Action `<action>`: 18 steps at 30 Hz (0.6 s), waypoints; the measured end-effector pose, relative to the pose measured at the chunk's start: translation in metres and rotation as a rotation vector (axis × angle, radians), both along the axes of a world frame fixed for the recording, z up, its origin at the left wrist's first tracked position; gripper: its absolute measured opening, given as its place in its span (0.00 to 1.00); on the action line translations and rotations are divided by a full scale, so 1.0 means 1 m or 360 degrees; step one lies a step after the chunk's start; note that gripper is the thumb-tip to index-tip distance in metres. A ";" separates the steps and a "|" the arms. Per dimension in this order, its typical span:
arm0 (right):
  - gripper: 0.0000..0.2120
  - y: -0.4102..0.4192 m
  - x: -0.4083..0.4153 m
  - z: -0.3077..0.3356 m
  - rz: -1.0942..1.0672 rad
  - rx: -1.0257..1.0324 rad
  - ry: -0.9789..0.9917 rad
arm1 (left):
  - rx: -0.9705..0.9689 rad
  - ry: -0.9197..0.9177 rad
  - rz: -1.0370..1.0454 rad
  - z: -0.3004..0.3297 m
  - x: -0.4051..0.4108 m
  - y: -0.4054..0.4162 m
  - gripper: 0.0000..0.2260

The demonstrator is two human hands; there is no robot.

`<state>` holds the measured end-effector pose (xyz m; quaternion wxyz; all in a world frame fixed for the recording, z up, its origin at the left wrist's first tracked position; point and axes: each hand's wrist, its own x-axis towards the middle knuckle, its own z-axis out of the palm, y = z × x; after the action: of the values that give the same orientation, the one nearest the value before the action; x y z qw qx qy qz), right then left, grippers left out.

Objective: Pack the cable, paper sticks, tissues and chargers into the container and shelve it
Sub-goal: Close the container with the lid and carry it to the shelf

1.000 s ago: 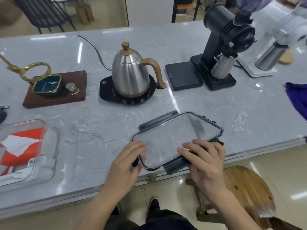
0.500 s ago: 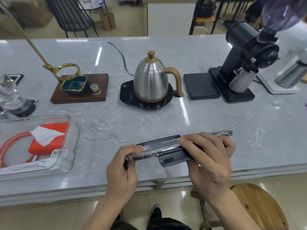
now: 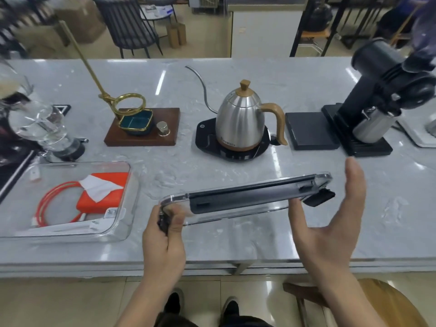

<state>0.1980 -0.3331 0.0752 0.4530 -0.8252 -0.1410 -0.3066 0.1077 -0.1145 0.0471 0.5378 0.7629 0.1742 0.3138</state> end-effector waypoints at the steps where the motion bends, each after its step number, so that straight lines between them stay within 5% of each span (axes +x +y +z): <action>1: 0.38 0.003 0.001 -0.001 0.0024 0.0103 0.0129 | -0.0012 -0.0021 -0.0006 0.001 -0.002 0.005 0.11; 5: 0.35 0.018 0.002 -0.008 0.0220 0.0386 0.0532 | -0.0107 -0.0048 -0.0010 0.002 -0.013 0.027 0.12; 11: 0.07 0.045 0.002 -0.010 0.0470 0.0439 0.0610 | -0.0175 -0.0113 0.0130 0.012 -0.031 0.058 0.09; 14: 0.10 0.067 -0.003 -0.007 0.0547 0.0407 0.0623 | -0.0117 -0.0133 0.0226 0.015 -0.045 0.078 0.15; 18: 0.11 0.100 -0.012 -0.002 0.0647 0.0389 0.0628 | -0.0175 -0.0197 0.0316 0.015 -0.064 0.109 0.08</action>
<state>0.1863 -0.2333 0.0730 0.6195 -0.7631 -0.1744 -0.0582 0.0442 -0.0057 0.0618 0.5548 0.6903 0.2324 0.4021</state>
